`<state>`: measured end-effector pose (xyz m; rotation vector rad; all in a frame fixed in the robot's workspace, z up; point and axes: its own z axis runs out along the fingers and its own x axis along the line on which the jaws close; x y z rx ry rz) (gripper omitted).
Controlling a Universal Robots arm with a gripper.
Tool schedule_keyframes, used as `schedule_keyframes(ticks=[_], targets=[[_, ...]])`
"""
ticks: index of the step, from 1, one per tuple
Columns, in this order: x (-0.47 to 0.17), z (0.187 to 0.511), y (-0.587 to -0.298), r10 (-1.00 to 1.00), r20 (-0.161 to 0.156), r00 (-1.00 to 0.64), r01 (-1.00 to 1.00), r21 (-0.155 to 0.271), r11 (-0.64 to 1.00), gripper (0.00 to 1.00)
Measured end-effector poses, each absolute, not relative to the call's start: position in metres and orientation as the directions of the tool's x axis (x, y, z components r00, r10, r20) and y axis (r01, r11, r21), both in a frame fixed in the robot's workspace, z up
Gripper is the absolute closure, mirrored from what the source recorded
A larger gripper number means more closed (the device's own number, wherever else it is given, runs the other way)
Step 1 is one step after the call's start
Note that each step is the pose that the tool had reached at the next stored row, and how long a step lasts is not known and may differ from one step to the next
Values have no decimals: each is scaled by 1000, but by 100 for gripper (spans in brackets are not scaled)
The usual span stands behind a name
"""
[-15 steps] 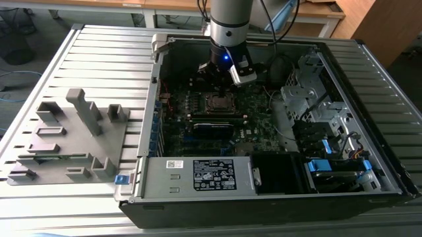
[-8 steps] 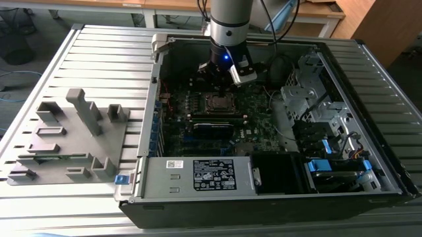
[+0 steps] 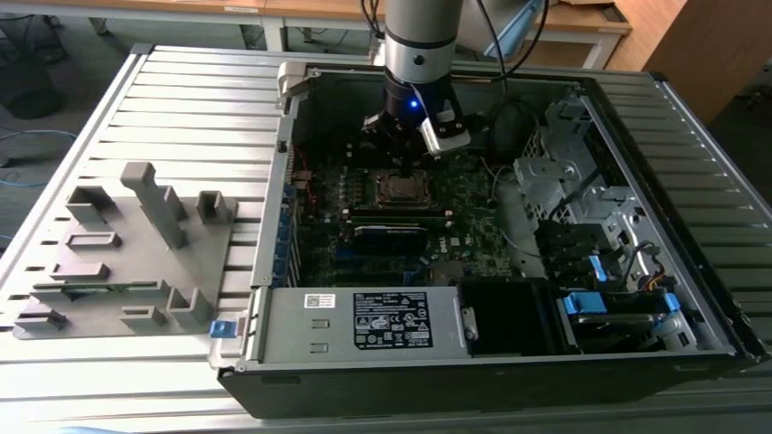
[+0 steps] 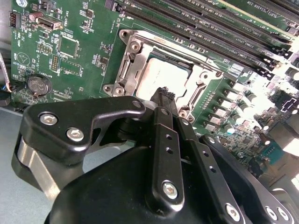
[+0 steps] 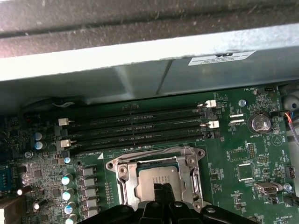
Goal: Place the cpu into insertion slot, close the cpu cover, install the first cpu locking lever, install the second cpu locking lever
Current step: 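Install the first cpu locking lever, then install the second cpu locking lever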
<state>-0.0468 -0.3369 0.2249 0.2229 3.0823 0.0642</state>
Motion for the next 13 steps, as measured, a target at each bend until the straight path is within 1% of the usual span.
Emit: schedule_keyframes(ticks=[13], targets=[[-45,228,-337,145,-47,-988,143,45,989,90]])
